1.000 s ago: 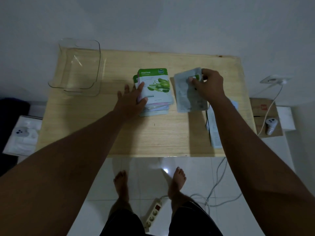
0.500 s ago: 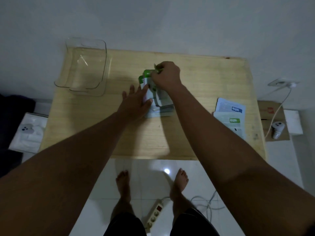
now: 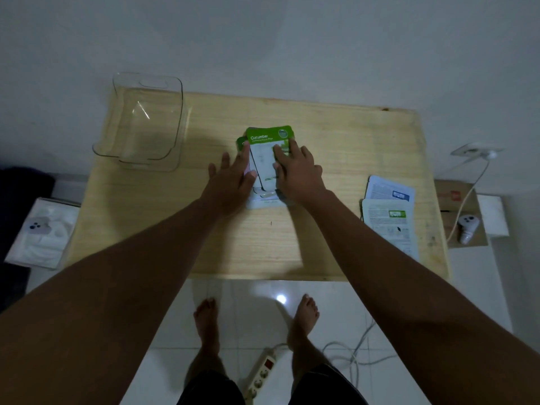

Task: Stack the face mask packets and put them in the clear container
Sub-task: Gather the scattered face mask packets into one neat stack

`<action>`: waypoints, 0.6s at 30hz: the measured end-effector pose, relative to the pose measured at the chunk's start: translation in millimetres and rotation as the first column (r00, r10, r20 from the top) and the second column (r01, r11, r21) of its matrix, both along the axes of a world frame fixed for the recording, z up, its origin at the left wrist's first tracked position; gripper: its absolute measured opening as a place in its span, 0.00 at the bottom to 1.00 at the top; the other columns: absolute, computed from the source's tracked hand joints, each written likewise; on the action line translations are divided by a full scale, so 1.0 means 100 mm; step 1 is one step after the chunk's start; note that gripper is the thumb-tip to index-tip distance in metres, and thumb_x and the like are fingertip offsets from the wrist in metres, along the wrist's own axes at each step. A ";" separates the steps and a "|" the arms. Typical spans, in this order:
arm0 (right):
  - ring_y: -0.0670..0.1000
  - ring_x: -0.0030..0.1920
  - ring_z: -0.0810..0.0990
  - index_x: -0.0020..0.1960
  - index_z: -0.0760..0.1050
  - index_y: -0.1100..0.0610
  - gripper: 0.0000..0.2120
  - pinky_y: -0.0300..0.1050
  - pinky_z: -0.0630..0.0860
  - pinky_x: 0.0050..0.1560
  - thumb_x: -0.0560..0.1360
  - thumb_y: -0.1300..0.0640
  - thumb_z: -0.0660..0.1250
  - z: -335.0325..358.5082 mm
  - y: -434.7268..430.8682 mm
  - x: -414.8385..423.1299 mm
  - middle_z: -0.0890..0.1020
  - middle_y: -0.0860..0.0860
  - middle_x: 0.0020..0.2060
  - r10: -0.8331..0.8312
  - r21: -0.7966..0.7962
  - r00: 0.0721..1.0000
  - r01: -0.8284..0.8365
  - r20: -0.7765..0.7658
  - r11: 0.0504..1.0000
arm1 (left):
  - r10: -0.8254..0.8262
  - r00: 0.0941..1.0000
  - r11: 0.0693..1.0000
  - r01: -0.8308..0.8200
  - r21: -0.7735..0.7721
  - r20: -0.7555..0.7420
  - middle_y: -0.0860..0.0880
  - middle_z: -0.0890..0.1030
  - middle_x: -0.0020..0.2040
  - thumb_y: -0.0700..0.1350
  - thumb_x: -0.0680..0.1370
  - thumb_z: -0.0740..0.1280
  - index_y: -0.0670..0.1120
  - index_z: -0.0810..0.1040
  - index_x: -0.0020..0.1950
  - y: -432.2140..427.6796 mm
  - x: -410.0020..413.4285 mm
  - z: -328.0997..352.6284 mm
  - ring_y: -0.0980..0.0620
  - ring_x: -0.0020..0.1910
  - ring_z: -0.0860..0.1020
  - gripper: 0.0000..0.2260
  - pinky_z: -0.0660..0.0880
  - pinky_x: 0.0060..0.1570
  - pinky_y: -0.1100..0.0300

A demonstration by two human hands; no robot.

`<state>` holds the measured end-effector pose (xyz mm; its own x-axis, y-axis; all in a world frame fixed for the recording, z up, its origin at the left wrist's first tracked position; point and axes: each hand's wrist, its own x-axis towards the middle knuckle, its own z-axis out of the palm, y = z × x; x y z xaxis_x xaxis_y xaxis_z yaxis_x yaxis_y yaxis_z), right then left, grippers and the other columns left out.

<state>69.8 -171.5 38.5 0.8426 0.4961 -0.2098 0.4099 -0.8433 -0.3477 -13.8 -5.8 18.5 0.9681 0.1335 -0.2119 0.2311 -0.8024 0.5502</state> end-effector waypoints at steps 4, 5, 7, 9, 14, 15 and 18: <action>0.63 0.76 0.55 0.77 0.57 0.48 0.23 0.68 0.65 0.66 0.82 0.47 0.51 -0.07 0.03 -0.06 0.53 0.56 0.79 -0.024 0.001 1.000 0.024 0.012 1.000 | -0.032 0.999 0.998 0.032 0.055 0.006 0.49 0.55 0.80 0.60 0.79 0.46 0.54 0.46 0.79 -0.03 0.01 -0.01 0.35 0.78 0.48 0.30 0.44 0.71 0.32; 0.63 0.76 0.56 0.77 0.57 0.48 0.23 0.68 0.65 0.65 0.82 0.47 0.51 -0.08 0.04 -0.07 0.53 0.56 0.79 -0.027 -0.002 0.999 0.027 0.018 1.000 | -0.031 1.000 0.997 0.031 0.068 0.005 0.49 0.55 0.80 0.61 0.79 0.47 0.54 0.46 0.79 -0.03 0.01 -0.02 0.35 0.78 0.48 0.30 0.44 0.71 0.32; 0.63 0.76 0.56 0.77 0.57 0.49 0.23 0.68 0.65 0.65 0.82 0.48 0.51 -0.09 0.05 -0.07 0.53 0.57 0.79 -0.028 -0.010 0.999 0.029 0.029 1.000 | -0.027 1.000 0.996 0.026 0.089 0.004 0.48 0.56 0.80 0.61 0.79 0.49 0.54 0.45 0.79 -0.03 0.01 -0.06 0.35 0.78 0.48 0.30 0.44 0.71 0.33; 0.63 0.76 0.56 0.77 0.57 0.49 0.23 0.68 0.64 0.66 0.82 0.48 0.51 -0.09 0.04 -0.08 0.53 0.56 0.79 -0.034 0.004 0.999 0.034 0.020 0.999 | -0.020 1.000 0.995 0.019 0.100 0.001 0.47 0.56 0.80 0.61 0.79 0.50 0.54 0.45 0.79 -0.04 0.00 -0.08 0.35 0.78 0.48 0.31 0.43 0.72 0.33; 0.60 0.76 0.60 0.77 0.59 0.51 0.26 0.64 0.65 0.65 0.80 0.49 0.54 0.08 -0.16 -0.13 0.59 0.55 0.78 -0.097 0.270 0.995 0.094 -0.002 0.958 | -0.003 1.000 0.992 0.003 0.124 -0.006 0.47 0.57 0.79 0.61 0.78 0.50 0.53 0.46 0.79 -0.07 -0.01 -0.10 0.35 0.78 0.49 0.32 0.44 0.73 0.35; 0.59 0.75 0.62 0.77 0.60 0.52 0.27 0.63 0.66 0.66 0.78 0.50 0.54 0.10 -0.24 -0.13 0.61 0.55 0.78 -0.129 0.293 0.992 0.122 0.004 0.948 | 0.002 1.000 0.993 -0.001 0.115 -0.010 0.46 0.57 0.80 0.61 0.78 0.50 0.53 0.47 0.79 -0.07 -0.01 -0.10 0.36 0.78 0.49 0.32 0.44 0.73 0.35; 0.59 0.72 0.68 0.74 0.67 0.53 0.32 0.61 0.67 0.69 0.70 0.55 0.55 0.10 -0.64 -0.14 0.70 0.55 0.73 -0.274 0.354 0.961 0.263 -0.019 0.898 | 0.002 1.000 0.994 0.000 0.110 -0.017 0.45 0.57 0.80 0.61 0.77 0.50 0.54 0.47 0.79 -0.07 0.00 -0.10 0.35 0.78 0.48 0.32 0.44 0.73 0.36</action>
